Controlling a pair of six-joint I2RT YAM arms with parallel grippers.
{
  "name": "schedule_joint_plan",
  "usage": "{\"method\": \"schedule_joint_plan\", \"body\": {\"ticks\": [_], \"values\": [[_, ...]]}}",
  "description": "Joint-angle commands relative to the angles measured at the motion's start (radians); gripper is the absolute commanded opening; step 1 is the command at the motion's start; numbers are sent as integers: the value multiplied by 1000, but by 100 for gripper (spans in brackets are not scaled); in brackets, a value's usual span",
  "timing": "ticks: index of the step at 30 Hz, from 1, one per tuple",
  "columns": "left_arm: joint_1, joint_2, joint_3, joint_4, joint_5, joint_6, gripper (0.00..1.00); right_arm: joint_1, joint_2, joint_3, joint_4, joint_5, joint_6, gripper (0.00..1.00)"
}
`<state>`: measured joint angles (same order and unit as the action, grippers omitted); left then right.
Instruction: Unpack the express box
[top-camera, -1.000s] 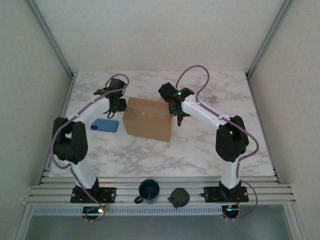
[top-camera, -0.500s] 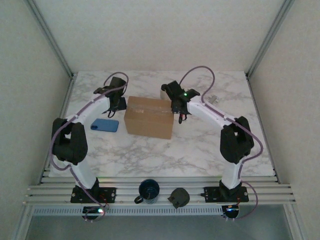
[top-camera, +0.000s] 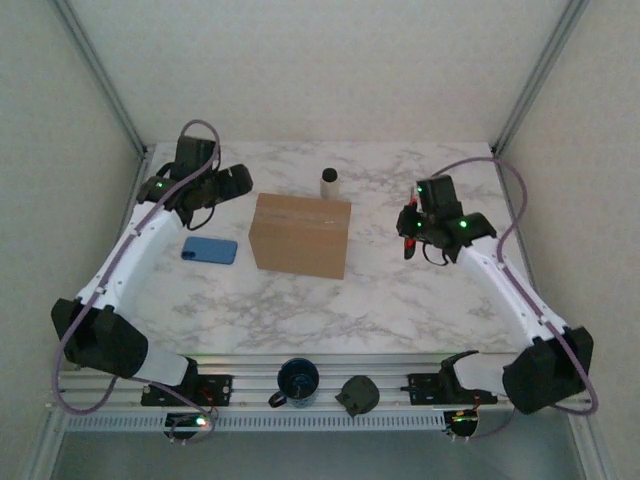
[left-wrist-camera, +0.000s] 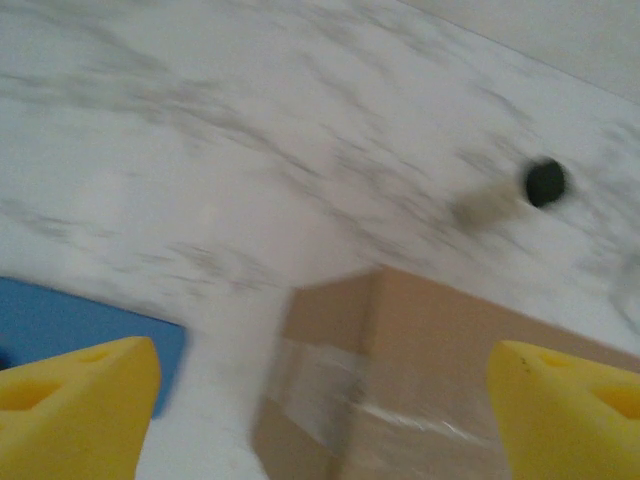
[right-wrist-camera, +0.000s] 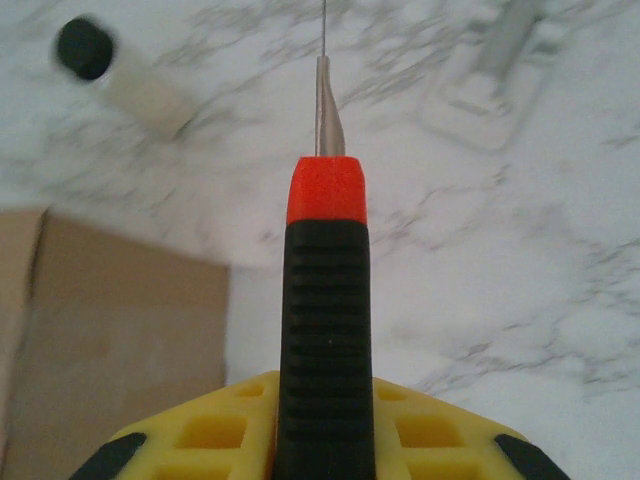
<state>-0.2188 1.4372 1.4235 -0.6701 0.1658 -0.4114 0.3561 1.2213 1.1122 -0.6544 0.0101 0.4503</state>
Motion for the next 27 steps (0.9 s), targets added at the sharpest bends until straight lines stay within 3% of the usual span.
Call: {"method": "schedule_joint_plan", "body": {"ticks": [1, 4, 7, 13, 27], "values": [[2, 0, -74, 76, 375, 38, 86, -28, -83, -69, 52, -322, -99, 0], [4, 35, -100, 95, 406, 35, 86, -38, -153, -122, 112, -468, -92, 0], [14, 81, -98, 78, 388, 53, 86, -42, -202, -158, 154, -530, -81, 0], [20, 139, -93, 60, 437, 100, 86, -48, -232, -185, 172, -545, -71, 0], [20, 157, -181, 91, 419, 125, 86, -50, -214, -250, 271, -601, -4, 0]]}}
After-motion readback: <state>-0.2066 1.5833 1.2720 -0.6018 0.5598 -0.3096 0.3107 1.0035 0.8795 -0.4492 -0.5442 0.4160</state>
